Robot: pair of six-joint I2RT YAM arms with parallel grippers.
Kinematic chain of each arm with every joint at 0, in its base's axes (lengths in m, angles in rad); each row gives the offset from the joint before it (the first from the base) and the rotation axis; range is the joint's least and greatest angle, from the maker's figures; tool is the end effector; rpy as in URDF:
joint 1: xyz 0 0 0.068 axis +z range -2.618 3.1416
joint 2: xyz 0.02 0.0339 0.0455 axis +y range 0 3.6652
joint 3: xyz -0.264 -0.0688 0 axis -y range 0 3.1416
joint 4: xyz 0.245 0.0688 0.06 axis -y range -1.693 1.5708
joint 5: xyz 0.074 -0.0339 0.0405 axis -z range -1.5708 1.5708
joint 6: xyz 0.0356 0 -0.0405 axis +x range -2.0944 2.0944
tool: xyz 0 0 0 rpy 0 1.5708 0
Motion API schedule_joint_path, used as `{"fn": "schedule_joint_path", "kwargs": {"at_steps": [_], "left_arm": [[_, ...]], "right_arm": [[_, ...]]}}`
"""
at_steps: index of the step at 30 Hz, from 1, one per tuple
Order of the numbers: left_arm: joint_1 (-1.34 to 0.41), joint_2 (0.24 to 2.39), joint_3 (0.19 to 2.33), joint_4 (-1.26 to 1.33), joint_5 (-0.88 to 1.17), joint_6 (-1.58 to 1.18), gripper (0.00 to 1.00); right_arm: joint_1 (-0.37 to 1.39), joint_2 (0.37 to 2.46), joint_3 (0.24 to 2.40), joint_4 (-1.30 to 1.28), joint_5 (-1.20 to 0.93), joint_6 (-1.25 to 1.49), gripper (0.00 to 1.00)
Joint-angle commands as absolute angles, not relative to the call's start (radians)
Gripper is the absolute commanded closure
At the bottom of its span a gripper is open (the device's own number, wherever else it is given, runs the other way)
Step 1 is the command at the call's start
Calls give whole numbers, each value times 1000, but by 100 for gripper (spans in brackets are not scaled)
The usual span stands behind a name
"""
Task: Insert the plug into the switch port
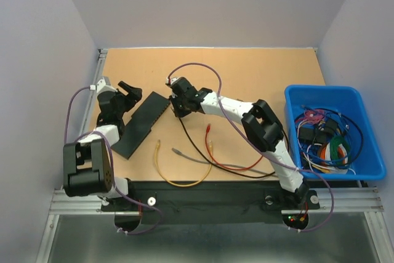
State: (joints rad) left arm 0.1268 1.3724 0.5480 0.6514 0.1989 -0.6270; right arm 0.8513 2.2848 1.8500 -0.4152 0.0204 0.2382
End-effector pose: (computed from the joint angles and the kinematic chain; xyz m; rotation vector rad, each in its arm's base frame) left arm 0.2842 0.0291 0.2145 -0.5119 1.6955 -0.5377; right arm 0.3384 0.3851 0.1819 -0.7380 2.3632 0.4619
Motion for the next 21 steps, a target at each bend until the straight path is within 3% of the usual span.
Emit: {"fn": "schedule_joint_path", "kwargs": {"at_steps": [1, 9, 21], "left_arm": [[137, 1483, 644, 778, 291, -561, 15], [155, 1741, 784, 769, 509, -522, 21], [150, 1825, 831, 744, 615, -511, 31]], "right_arm": [[848, 2312, 1954, -486, 71, 225, 100], [864, 2430, 2114, -627, 78, 229, 99], [890, 2520, 2269, -747, 112, 261, 99]]}}
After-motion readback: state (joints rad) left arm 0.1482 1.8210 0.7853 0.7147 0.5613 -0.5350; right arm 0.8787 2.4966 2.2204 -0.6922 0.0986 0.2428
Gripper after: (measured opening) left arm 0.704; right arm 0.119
